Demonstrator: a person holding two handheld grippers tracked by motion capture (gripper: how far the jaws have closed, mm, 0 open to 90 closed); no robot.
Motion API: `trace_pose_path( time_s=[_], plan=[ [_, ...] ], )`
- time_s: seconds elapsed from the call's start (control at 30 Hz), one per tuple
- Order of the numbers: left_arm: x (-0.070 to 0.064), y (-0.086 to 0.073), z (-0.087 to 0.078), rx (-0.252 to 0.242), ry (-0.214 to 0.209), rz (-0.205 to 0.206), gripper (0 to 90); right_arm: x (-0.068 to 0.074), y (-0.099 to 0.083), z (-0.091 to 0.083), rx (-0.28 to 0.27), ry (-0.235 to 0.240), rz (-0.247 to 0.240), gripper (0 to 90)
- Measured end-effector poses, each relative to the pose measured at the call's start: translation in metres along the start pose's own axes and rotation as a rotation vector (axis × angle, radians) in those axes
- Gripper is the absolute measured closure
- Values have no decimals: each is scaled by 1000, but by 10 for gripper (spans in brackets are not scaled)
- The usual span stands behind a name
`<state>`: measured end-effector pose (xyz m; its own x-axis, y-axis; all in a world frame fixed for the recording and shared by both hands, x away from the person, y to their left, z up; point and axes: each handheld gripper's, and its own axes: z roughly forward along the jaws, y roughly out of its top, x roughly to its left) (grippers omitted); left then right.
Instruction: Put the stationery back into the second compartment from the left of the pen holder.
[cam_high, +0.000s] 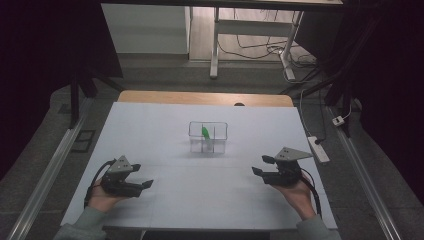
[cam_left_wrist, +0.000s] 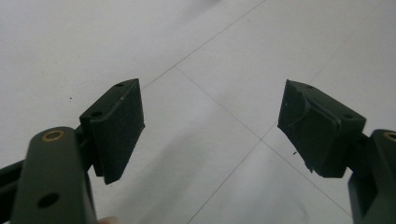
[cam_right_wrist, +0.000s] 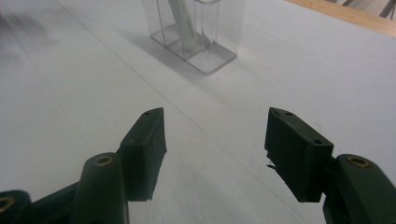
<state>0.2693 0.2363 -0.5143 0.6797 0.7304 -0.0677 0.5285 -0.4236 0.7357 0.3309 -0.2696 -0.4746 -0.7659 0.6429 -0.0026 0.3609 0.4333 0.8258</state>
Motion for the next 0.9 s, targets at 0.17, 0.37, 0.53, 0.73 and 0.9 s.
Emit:
trace_pose_path(
  time_s=[0.17,0.37,0.53,0.73,0.9],
  plan=[
    [0,1,0,0,1,3,226,-5,-18,-10,17,-30,7,366],
    [-1,1,1,-2,1,5,226,-12,-32,-18,27,-65,19,362],
    [-1,1,0,-6,2,5,227,-16,-37,-21,27,-73,19,359],
    [0,2,0,-10,2,7,227,-16,-37,-21,38,-81,5,359],
    [0,2,0,-14,3,4,227,-15,-38,-20,37,-83,-4,358]
  ],
)
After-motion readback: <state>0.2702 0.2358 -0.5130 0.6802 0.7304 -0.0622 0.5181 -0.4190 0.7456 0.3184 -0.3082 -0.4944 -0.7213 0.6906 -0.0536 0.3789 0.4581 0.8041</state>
